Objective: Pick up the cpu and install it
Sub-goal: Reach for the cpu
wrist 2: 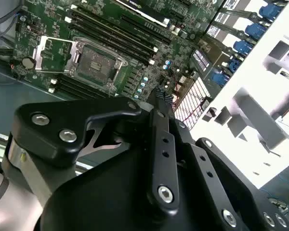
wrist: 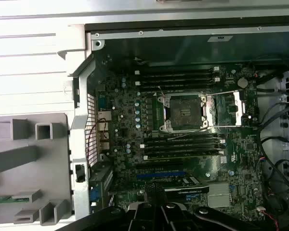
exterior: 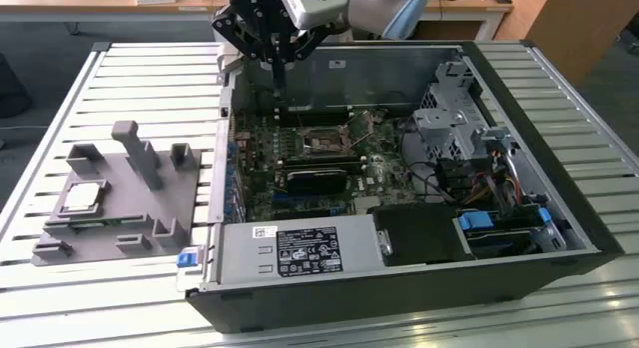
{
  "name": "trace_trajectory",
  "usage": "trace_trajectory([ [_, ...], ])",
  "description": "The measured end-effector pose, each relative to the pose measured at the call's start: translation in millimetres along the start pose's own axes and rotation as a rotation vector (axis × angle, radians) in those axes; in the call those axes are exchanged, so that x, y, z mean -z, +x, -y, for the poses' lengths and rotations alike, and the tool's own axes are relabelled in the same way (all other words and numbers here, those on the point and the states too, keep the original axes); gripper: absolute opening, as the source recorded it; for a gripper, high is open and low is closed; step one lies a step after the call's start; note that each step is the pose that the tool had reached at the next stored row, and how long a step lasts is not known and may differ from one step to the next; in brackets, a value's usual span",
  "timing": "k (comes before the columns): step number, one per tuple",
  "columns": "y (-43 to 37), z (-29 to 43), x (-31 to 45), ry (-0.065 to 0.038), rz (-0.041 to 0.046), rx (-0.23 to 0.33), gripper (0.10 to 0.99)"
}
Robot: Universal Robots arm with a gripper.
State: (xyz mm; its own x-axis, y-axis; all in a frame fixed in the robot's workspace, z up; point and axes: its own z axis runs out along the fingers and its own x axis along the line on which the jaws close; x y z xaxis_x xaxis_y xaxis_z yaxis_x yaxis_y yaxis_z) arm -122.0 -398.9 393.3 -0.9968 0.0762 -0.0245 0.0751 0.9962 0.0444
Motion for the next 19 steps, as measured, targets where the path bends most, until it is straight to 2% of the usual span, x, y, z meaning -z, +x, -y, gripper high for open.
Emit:
trace_trajectory([
  [7, 0.8, 0.0, 0.1, 0.0, 0.0, 0.0, 0.106],
  [19, 12.0, 0.9, -0.2, 0.0, 0.0, 0.0, 0.106],
])
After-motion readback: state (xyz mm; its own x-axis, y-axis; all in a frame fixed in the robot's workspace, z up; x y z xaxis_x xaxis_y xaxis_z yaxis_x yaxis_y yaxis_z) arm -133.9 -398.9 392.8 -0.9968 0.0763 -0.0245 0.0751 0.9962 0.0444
